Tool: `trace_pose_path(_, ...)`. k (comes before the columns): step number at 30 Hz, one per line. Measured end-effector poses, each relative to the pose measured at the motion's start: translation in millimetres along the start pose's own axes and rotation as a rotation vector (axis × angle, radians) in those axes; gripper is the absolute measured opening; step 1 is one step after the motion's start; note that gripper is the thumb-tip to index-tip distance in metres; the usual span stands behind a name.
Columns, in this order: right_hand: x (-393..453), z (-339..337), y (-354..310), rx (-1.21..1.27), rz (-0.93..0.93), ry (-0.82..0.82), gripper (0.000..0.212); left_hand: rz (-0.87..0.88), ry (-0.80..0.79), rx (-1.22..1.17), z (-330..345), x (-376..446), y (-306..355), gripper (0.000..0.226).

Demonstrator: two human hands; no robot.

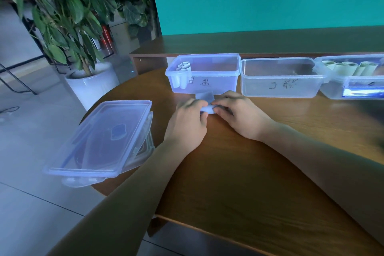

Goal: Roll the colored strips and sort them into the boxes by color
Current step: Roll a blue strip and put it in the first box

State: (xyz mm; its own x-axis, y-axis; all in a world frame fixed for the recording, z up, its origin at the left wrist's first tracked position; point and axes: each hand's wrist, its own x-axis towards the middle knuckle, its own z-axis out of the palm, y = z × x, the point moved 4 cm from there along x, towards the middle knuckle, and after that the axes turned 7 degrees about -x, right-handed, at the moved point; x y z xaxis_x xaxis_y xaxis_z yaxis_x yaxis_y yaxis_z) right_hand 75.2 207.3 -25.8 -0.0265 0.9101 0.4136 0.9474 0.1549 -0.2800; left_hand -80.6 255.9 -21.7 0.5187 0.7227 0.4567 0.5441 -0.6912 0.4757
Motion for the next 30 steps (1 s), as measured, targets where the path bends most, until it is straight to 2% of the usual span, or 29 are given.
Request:
trace_pose_path(7,4,-1,3,0.027,-0.004,0.040,0.022,-0.053,-0.044,0.049,6,12,-4,0.037)
trace_pose_path(13,13,5,10,0.011,0.028,0.022,0.028,-0.028,0.054,-0.054,3,16,-6,0.027)
trace_pose_path(17,18,6,10,0.007,0.031,0.000,0.031,-0.055,0.013,-0.023,6,18,-6,0.032)
trace_pose_path(21,22,4,10,0.025,0.040,0.055,0.026,-0.084,-0.038,0.009,9,22,-8,0.037)
trace_pose_path(25,26,6,12,0.024,0.047,0.036,0.026,-0.111,-0.033,-0.002,10,25,-9,0.040)
trace_pose_path(30,32,9,14,0.014,0.069,0.000,0.028,-0.123,0.024,-0.041,10,32,-14,0.030)
